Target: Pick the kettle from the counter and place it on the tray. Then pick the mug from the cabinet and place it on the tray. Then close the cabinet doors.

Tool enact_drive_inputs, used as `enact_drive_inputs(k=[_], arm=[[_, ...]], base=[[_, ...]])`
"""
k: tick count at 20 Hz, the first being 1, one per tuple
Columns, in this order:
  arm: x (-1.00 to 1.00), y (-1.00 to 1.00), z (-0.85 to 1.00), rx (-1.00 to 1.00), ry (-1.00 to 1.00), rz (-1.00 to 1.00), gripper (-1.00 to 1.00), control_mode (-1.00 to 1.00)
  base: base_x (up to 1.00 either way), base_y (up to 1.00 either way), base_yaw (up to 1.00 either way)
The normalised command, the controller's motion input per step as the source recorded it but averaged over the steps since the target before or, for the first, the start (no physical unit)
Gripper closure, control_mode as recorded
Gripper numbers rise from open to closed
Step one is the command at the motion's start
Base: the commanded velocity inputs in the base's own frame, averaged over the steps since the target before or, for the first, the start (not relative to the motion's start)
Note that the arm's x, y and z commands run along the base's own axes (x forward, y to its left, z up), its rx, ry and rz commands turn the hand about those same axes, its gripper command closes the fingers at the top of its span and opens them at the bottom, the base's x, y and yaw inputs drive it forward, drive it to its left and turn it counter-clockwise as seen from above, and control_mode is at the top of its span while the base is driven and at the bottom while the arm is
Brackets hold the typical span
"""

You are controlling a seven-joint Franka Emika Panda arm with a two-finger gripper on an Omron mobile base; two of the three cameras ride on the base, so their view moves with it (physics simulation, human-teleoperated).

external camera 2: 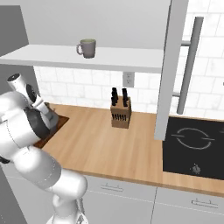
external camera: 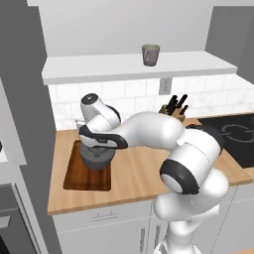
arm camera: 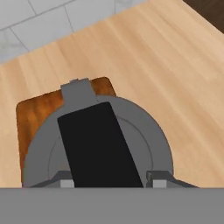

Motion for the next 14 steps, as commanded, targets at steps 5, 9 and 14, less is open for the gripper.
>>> enact_drive_inputs(k=[5, 9, 14], arm=[[0.38, 0.21, 0.00, 0.00, 0.00, -0.05, 1.00, -1.00], [0.33, 0.28, 0.00, 0.00, 0.00, -0.06, 1.00, -1.00], [0.17, 0.38, 0.00, 0.00, 0.00, -0.05, 1.00, -1.00]], base=[[0.00, 0.00, 0.00], [0.00, 0.00, 0.00], [0.00, 0.00, 0.00]])
